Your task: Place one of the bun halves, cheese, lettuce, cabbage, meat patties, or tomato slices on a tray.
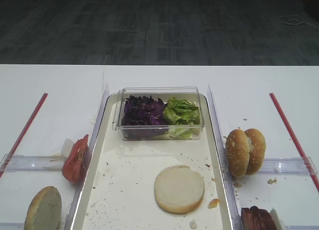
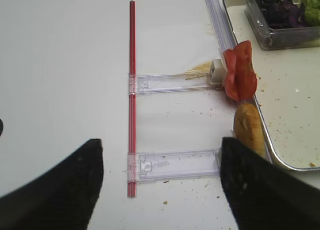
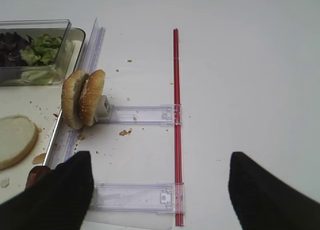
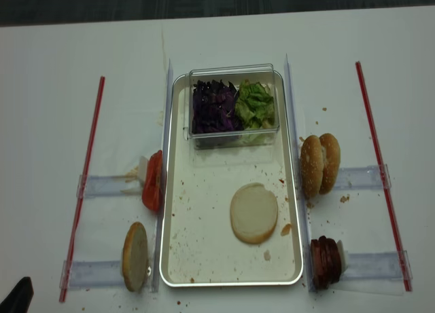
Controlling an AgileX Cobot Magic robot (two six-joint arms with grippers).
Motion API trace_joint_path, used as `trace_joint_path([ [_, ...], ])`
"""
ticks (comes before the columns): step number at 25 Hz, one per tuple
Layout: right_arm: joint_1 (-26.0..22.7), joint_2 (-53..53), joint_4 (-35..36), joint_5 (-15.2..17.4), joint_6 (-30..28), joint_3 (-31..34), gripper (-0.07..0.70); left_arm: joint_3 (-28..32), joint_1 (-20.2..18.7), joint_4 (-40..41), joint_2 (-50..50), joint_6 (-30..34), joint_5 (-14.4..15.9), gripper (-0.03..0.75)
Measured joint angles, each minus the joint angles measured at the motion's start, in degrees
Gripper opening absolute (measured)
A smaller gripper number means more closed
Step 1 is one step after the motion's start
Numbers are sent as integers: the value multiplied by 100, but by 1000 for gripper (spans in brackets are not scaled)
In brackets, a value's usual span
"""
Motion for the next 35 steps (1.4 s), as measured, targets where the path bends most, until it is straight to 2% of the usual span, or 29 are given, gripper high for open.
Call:
trace_joint_path([
  [35,0,0,0,12,-25,0,589,0,0,0,0,0,0,491],
])
